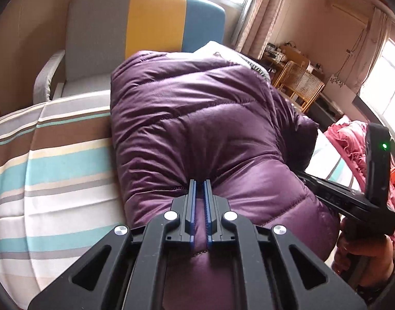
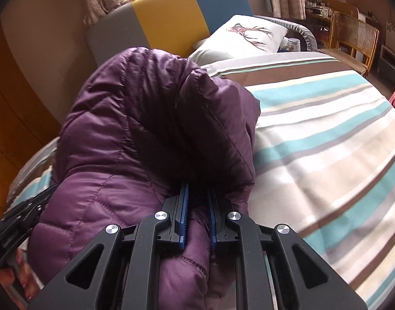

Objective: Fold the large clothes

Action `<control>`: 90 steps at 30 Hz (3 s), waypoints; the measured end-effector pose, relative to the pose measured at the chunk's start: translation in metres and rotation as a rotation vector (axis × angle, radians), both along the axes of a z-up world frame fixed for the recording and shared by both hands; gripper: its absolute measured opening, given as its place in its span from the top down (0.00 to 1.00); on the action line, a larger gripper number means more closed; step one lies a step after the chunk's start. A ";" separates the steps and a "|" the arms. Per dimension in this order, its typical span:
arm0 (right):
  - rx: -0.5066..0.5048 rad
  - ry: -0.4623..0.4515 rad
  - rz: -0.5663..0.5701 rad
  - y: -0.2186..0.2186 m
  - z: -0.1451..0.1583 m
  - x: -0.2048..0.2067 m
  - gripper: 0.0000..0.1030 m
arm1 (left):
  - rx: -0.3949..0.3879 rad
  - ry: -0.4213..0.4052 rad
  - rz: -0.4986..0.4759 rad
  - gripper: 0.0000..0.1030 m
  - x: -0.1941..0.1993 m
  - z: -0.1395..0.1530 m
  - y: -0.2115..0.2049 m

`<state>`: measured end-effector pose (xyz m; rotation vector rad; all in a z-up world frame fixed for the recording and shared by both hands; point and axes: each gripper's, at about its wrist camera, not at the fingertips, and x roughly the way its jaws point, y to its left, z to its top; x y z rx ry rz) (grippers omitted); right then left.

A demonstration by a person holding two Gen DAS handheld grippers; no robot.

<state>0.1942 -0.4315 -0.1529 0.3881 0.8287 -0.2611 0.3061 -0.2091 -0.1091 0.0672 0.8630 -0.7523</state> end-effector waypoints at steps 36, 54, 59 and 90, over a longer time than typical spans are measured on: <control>0.410 0.049 0.063 -0.058 -0.018 0.015 0.19 | -0.032 0.235 -0.051 0.16 0.039 -0.013 0.018; 0.513 -0.106 0.161 -0.049 -0.016 0.006 0.68 | -0.025 0.138 -0.134 0.57 0.019 0.001 0.009; 0.513 -0.150 0.167 -0.044 -0.006 -0.016 0.69 | -0.031 0.086 -0.143 0.61 -0.001 0.018 0.014; 0.475 -0.256 0.392 0.101 0.050 -0.033 0.69 | -0.083 -0.064 0.089 0.61 -0.086 0.082 0.182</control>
